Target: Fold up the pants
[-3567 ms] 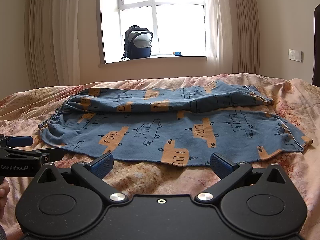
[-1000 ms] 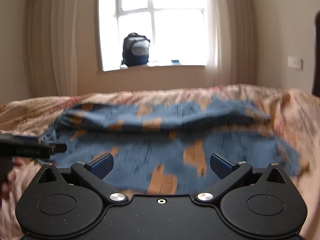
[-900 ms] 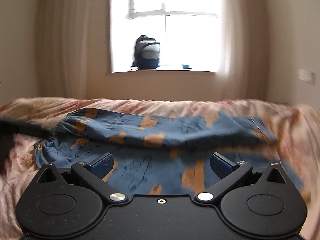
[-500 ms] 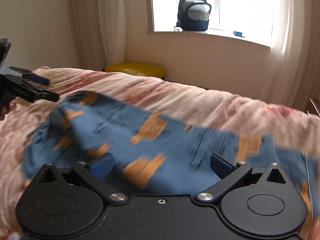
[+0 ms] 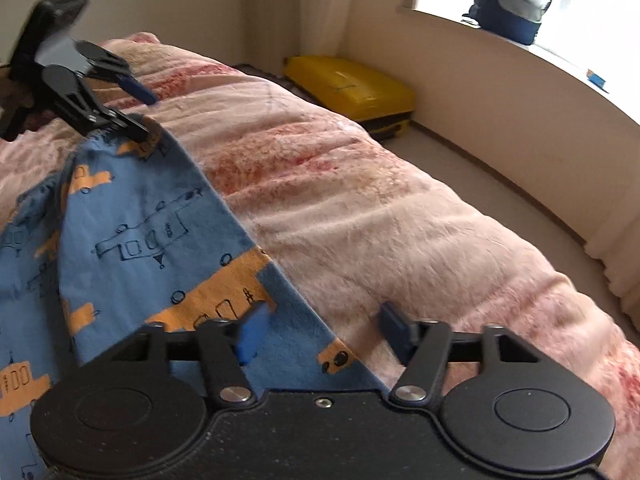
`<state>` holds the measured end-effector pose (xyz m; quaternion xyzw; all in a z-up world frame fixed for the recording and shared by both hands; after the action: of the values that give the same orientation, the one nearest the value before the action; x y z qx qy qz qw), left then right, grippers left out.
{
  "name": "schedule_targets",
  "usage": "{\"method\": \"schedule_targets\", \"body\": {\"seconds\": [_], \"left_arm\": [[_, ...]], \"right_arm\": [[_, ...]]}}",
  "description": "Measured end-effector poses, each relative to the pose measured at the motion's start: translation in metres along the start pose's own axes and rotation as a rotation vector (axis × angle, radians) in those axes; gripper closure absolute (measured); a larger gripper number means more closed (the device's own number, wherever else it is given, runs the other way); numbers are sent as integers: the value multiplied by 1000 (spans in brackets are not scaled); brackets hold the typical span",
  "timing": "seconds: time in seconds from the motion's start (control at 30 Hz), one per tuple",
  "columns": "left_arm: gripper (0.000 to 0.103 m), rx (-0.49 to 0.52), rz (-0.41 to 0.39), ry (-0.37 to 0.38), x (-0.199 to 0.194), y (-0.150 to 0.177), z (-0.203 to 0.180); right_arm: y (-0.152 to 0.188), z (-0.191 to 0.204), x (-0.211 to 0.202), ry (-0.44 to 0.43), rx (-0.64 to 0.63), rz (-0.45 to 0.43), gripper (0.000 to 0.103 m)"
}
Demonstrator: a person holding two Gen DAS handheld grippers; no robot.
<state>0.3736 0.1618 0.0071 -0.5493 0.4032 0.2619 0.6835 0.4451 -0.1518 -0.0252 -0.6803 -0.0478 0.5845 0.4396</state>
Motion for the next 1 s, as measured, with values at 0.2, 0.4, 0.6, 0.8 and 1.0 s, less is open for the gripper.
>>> {"method": "schedule_targets", "body": {"seconds": [0.2, 0.4, 0.6, 0.8, 1.0], "left_arm": [[99, -17, 1, 30, -5, 1, 2], [102, -14, -124, -62, -33, -7, -2], [102, -64, -223, -177, -37, -30, 10], [102, -70, -114, -239, 12, -27, 20], [102, -78, -142, -214, 6, -30, 27]], "right_arm": [[6, 13, -1, -8, -68, 28, 101], [-9, 24, -17, 125, -116, -43, 103], [-57, 11, -21, 325, -141, -153, 103], [-68, -14, 48, 351, -102, -39, 103], [-70, -21, 53, 344, -85, -54, 103]]}}
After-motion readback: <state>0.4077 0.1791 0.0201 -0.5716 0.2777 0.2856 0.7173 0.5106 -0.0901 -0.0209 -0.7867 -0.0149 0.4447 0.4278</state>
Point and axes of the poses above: each gripper's, at about its wrist camera, not at the fingertips, and x roughly the way its jaws point, z to its left, y to its underside, the point moved 2 cm from there along x, roughly the way its jaws point, and after that the axes turned 5 degrees about -y, right-handed, at the moved point
